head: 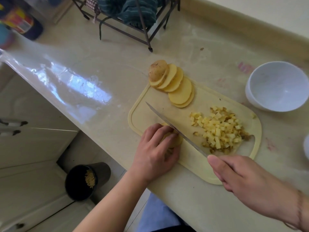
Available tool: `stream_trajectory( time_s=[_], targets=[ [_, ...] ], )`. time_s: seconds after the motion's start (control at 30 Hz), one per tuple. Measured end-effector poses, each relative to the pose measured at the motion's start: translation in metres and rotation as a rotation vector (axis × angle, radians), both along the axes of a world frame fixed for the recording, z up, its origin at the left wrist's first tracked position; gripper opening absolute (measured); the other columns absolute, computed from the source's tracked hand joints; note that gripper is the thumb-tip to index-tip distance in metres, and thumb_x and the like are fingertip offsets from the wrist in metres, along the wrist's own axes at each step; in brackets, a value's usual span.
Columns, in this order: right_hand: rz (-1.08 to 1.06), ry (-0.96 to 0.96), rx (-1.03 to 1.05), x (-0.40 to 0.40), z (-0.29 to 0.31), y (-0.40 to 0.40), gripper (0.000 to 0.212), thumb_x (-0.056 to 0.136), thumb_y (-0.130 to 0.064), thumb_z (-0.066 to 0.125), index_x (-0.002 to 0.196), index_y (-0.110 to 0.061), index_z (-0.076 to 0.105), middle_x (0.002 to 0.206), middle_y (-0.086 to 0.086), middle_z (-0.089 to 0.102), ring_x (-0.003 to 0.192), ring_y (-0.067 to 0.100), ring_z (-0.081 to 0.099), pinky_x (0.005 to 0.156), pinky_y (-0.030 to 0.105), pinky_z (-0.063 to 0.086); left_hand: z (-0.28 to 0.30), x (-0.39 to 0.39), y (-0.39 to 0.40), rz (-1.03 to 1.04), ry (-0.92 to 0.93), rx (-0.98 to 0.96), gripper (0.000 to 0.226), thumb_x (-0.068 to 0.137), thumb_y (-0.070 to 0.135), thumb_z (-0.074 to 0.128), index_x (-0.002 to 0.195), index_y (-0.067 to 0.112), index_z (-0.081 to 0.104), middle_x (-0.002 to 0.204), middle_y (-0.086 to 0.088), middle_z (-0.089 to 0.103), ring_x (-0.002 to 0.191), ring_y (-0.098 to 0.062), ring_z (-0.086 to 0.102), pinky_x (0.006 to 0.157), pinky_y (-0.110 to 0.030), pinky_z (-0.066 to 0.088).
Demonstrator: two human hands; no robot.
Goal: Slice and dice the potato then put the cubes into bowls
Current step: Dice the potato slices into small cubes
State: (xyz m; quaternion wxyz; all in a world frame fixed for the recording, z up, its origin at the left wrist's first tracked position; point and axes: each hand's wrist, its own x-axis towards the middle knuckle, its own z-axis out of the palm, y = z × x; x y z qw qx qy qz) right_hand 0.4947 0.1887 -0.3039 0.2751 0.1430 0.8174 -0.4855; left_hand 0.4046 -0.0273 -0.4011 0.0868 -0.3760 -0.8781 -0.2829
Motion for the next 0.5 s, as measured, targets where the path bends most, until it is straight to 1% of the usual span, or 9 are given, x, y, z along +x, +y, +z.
stream_trajectory(
  time_s=[0.17,0.27,0.4,0.5],
  targets=[
    [0.012,-0.02,0.022,0.006,0.003,0.001,0.072,0.075,-0.083,0.028,0.07,-0.012,0.039,0.052,-0.005,0.031,0.049,0.007,0.03,0.05,0.026,0.03,0.0,0.0,0.0,-0.006,-0.017,-0.003,0.025,0.088,0.016,0.073,0.105,-0.001,0.076,0.115,-0.017,0.07,0.107,-0.038,0.061,0.093,-0.046,0.051],
    [0.004,-0.052,0.02,0.012,0.005,0.005,0.074,0.074,-0.083,0.03,0.071,-0.01,0.037,0.053,-0.004,0.029,0.05,0.008,0.028,0.05,0.03,0.03,0.0,0.0,0.0,0.0,-0.018,0.003,0.025,0.089,0.016,0.071,0.106,-0.001,0.076,0.115,-0.017,0.07,0.108,-0.037,0.06,0.094,-0.044,0.051],
    [-0.014,-0.092,0.033,0.024,0.006,0.009,0.077,0.07,-0.087,0.029,0.07,-0.01,0.037,0.051,-0.004,0.029,0.048,0.008,0.029,0.05,0.029,0.029,0.002,-0.001,0.0,0.004,-0.034,0.019,0.026,0.087,0.015,0.074,0.105,-0.003,0.075,0.113,-0.018,0.07,0.11,-0.035,0.058,0.096,-0.042,0.051],
    [-0.041,-0.113,0.024,0.029,0.006,0.01,0.085,0.065,-0.095,0.028,0.07,-0.01,0.039,0.052,-0.002,0.032,0.047,0.008,0.032,0.048,0.026,0.029,0.002,-0.002,-0.001,-0.006,-0.046,0.021,0.026,0.085,0.013,0.078,0.105,-0.004,0.075,0.113,-0.018,0.069,0.11,-0.035,0.058,0.096,-0.041,0.051]
  ],
)
